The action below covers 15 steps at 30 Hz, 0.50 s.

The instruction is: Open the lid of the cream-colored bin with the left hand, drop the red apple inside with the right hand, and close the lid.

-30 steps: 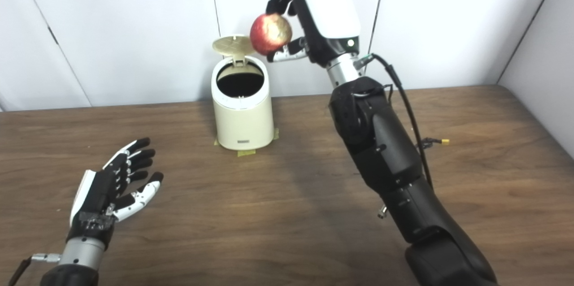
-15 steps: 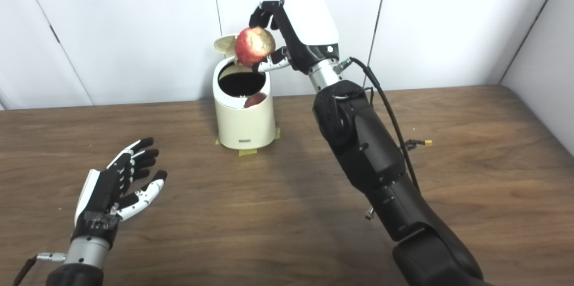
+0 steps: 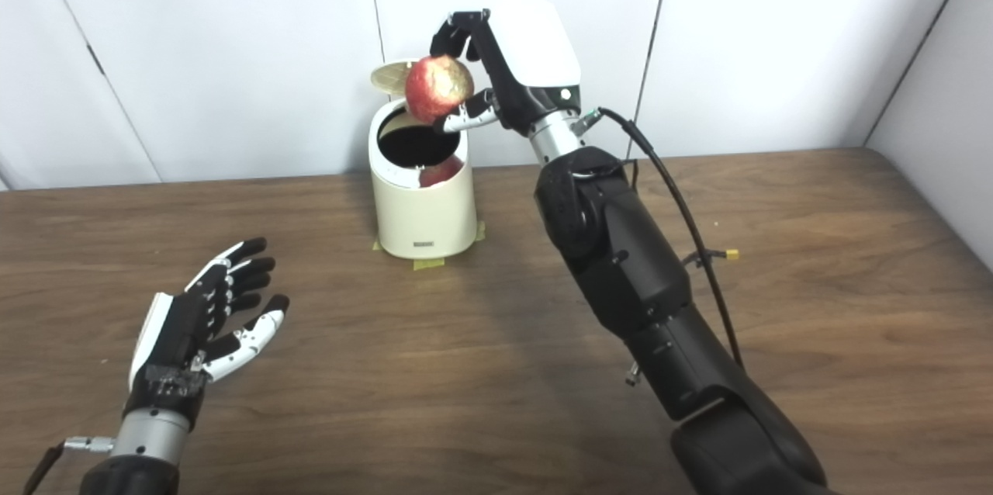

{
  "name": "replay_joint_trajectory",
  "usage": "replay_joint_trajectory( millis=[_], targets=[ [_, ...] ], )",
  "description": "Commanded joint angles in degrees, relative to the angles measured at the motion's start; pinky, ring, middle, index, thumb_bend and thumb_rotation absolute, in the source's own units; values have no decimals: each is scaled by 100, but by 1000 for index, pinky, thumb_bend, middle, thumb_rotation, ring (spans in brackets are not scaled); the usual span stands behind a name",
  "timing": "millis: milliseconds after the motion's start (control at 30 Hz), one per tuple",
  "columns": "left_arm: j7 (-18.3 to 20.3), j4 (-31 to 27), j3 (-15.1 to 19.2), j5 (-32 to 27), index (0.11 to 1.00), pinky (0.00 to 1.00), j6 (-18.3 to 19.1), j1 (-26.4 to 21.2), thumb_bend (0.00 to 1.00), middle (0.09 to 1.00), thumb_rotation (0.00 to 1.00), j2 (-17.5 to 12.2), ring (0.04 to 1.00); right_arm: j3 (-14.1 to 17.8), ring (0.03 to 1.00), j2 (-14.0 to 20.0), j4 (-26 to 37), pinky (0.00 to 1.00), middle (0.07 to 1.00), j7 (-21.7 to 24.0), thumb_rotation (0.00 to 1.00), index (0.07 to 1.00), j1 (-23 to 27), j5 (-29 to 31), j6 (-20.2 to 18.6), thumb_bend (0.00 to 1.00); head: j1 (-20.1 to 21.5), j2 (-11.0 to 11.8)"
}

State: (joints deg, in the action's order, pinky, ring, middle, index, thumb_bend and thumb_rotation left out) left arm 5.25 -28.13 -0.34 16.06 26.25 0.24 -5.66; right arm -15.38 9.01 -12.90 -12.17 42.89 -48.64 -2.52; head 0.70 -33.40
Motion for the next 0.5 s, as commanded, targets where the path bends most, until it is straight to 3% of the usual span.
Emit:
replay_joint_trajectory(
  millis=[0,133,467],
  targets=[
    [-84,-103,31,-35,878,788,-169,-198,375,824,41,-9,821,45,474,-13,53,854,458,-155,0,500,287,58,94,521,2,-9],
    [-73,-124,13,-15,881,793,-128,-199,372,830,35,-24,825,54,469,-67,-76,804,454,-200,0,505,273,65,29,520,8,-14],
    [-79,-129,-38,45,875,789,-96,-231,381,823,47,-13,818,50,497,-134,-414,875,451,-299,0,505,338,50,-56,518,16,-38]
  ],
)
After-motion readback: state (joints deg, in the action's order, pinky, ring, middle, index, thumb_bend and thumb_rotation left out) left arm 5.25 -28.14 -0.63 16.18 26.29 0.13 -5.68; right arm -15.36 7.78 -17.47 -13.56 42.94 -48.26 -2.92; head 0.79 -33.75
